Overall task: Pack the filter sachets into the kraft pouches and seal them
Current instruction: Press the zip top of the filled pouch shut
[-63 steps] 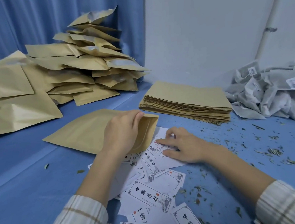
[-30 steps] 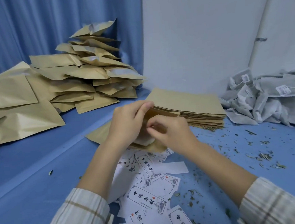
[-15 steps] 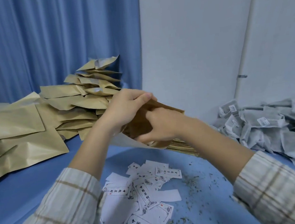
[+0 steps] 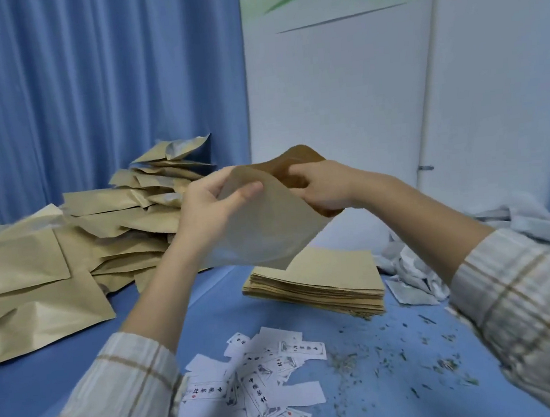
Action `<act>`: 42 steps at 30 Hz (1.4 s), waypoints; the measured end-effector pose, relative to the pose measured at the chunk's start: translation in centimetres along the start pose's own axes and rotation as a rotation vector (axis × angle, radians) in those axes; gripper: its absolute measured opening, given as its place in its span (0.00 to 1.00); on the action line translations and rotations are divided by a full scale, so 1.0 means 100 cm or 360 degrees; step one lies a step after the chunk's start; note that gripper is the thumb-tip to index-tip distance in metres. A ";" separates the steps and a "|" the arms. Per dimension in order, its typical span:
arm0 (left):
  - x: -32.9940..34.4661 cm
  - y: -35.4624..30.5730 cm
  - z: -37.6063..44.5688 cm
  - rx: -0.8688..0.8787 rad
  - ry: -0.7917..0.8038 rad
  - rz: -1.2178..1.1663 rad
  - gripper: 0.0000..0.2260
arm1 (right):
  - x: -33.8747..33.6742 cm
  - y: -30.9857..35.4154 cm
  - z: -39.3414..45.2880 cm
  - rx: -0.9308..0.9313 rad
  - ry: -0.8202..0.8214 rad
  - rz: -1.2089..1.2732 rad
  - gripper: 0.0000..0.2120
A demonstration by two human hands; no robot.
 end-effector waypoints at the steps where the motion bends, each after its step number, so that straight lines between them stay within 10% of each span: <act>1: 0.000 0.002 0.002 -0.0011 -0.0111 -0.0043 0.05 | -0.002 0.000 0.000 -0.0043 -0.0030 -0.0132 0.08; 11: -0.007 0.011 0.025 -0.0234 -0.0417 -0.0233 0.04 | -0.058 -0.032 -0.033 -0.0334 -0.0690 0.0243 0.14; 16: 0.000 0.024 0.026 -0.0419 -0.0408 -0.0310 0.04 | -0.046 -0.066 -0.039 -0.0226 -0.0402 0.0831 0.14; 25: 0.022 0.050 0.012 -0.0485 -0.0495 -0.0290 0.24 | -0.027 -0.112 -0.039 0.0047 -0.0607 0.0776 0.14; 29: 0.034 0.061 0.009 -0.0488 -0.0560 -0.0284 0.17 | -0.019 -0.119 -0.034 0.0122 -0.0423 0.0494 0.30; 36: 0.070 0.058 0.002 -0.0437 -0.0433 -0.0146 0.09 | -0.004 -0.064 -0.003 -0.0117 -0.0090 0.0155 0.07; 42: 0.064 0.066 -0.004 -0.0500 -0.0463 -0.0185 0.13 | -0.003 -0.062 0.001 -0.0126 -0.0061 0.0159 0.10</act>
Point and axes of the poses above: each hand's wrist, its own z-axis towards the middle knuckle, its own x-axis out of the palm, y = z × x, the point moved 4 cm from there along z, towards the middle knuckle, and after that the axes turned 3 degrees about -x, right-handed, at the moved point
